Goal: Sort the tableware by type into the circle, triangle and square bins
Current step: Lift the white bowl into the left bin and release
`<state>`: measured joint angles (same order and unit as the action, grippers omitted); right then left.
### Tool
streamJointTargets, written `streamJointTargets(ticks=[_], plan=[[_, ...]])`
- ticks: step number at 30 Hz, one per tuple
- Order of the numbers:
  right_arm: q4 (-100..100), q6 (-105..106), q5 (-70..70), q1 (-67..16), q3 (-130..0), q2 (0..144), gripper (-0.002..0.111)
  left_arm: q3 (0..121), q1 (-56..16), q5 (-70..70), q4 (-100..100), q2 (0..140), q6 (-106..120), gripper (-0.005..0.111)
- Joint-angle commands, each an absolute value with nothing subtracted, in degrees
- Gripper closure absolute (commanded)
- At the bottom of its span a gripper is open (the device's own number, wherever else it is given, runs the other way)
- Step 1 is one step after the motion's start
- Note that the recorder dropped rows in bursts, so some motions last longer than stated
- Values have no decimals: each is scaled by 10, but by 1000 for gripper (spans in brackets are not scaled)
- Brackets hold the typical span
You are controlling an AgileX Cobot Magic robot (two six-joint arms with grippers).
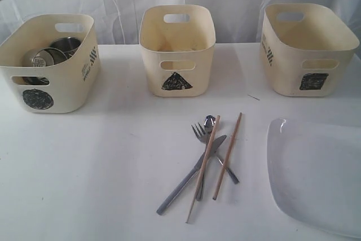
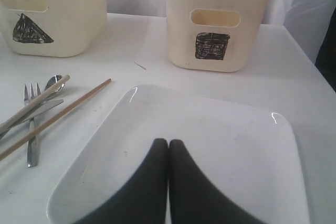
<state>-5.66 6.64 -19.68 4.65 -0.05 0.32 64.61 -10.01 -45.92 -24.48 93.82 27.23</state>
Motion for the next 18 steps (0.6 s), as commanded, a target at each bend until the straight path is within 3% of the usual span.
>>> streamJointTargets(ticks=[1,5,11,18], plan=[[-56,67,-192,44,0,0,108,709,-80,-345,-189,1026,278,105],[-56,67,-192,44,0,0,108,766,-80,-237,-189,1070,272,90],[-56,67,-192,44,0,0,108,822,-80,-154,-189,1091,274,57],[-56,67,-192,44,0,0,108,846,-80,-91,-191,1035,285,52]])
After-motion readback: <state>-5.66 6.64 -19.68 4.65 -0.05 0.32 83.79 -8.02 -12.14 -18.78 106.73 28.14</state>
